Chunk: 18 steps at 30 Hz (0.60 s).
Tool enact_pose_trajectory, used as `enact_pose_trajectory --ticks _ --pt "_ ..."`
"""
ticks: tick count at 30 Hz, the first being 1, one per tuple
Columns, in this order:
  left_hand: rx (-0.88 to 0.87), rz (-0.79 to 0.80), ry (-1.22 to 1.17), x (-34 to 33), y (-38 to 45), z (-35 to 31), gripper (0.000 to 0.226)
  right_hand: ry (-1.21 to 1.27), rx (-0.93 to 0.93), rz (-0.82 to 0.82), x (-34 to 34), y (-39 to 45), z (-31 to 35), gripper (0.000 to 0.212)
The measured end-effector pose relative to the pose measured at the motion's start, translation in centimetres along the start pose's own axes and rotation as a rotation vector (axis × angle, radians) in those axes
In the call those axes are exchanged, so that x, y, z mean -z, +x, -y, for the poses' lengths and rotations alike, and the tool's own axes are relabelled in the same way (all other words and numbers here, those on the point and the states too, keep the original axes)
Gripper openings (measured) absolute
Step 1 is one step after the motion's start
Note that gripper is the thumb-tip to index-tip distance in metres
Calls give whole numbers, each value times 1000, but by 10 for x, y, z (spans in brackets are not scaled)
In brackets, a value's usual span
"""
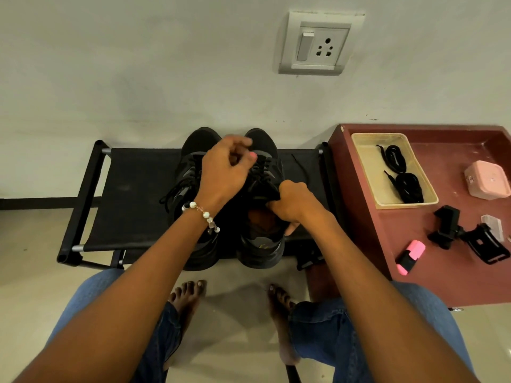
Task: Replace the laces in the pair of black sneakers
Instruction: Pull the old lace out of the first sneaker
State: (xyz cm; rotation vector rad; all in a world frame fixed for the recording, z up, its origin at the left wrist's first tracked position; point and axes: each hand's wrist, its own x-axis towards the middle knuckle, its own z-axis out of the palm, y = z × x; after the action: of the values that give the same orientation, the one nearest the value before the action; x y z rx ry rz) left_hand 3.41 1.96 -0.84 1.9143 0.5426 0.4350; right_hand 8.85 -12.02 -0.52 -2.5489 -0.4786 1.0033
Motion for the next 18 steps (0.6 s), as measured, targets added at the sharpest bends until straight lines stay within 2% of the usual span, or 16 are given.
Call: enact_pose_trajectory --ticks 2,4,6,8,11,13,16,18 --pt "-237 141 350 5 1 0 36 -9 5 -10 0 0 0 19" --pt "-349 252 663 8 -1 -3 38 -30 11 -23 0 0 0 16" --pt "-444 265 878 6 -5 -2 34 -56 14 -33 0 0 0 13" --pt "-507 216 934 2 -9 0 27 -66 17 -36 0 -1 1 13" --pt "-444 115 792 -1 -8 0 21 -39 3 -22 -1 -1 1 13" --pt "-274 48 501 0 -4 2 16 3 -25 15 -1 -1 1 20" --pt "80 -145 -44 5 4 0 13 59 -65 85 -2 1 -2 31" --pt "231 -249 -221 10 8 -1 18 76 -89 112 -5 2 -3 35"
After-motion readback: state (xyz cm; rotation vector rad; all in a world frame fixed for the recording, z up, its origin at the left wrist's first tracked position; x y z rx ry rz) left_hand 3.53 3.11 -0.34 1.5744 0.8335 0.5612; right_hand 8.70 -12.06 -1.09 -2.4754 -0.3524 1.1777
